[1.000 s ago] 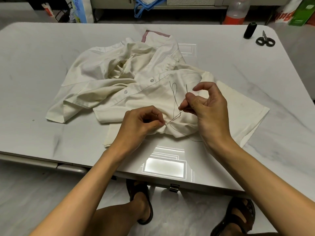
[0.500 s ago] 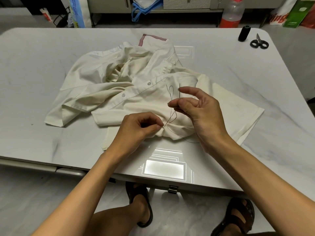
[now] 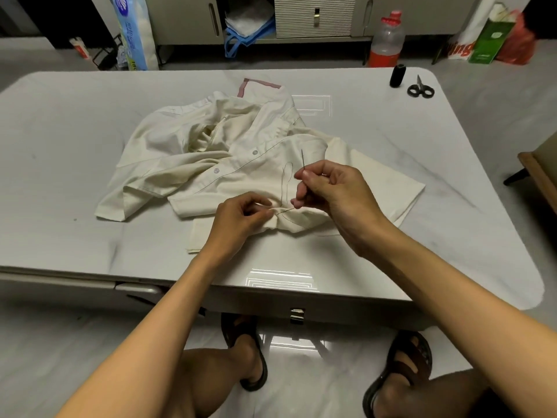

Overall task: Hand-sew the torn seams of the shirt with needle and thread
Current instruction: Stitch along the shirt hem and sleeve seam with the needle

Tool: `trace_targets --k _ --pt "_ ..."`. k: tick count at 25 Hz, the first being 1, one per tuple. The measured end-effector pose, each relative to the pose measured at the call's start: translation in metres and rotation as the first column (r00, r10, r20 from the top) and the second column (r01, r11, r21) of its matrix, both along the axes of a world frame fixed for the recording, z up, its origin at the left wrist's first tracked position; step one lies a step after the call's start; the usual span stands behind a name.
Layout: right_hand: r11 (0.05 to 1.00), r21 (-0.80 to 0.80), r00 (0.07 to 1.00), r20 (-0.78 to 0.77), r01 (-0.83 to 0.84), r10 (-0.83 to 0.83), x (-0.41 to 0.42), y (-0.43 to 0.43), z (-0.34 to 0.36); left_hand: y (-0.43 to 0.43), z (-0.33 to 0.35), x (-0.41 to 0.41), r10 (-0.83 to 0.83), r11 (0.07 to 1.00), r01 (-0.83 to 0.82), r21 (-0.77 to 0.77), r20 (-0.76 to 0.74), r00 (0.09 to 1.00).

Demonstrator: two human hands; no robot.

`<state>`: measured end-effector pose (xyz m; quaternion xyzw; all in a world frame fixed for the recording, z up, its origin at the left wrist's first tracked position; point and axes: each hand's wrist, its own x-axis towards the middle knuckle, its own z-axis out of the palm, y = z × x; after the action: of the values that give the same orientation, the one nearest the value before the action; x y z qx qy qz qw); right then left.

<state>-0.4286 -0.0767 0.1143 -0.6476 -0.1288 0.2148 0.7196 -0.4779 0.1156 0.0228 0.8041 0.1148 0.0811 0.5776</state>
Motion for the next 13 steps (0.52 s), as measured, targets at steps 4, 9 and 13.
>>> trace_targets --k 4,9,13 --pt "0.982 -0.058 0.968 -0.188 -0.179 0.166 -0.032 -0.033 0.028 -0.01 -0.005 -0.011 0.069 0.996 -0.07 0.048 0.032 0.997" --pt "0.955 0.008 0.851 -0.451 -0.297 0.268 -0.068 -0.067 0.045 -0.009 -0.007 -0.009 0.076 0.985 -0.074 0.155 -0.008 0.997" --pt "0.916 0.051 0.741 -0.571 -0.398 0.354 -0.08 -0.091 0.055 -0.012 -0.008 -0.005 0.106 0.98 -0.1 0.169 -0.024 0.994"
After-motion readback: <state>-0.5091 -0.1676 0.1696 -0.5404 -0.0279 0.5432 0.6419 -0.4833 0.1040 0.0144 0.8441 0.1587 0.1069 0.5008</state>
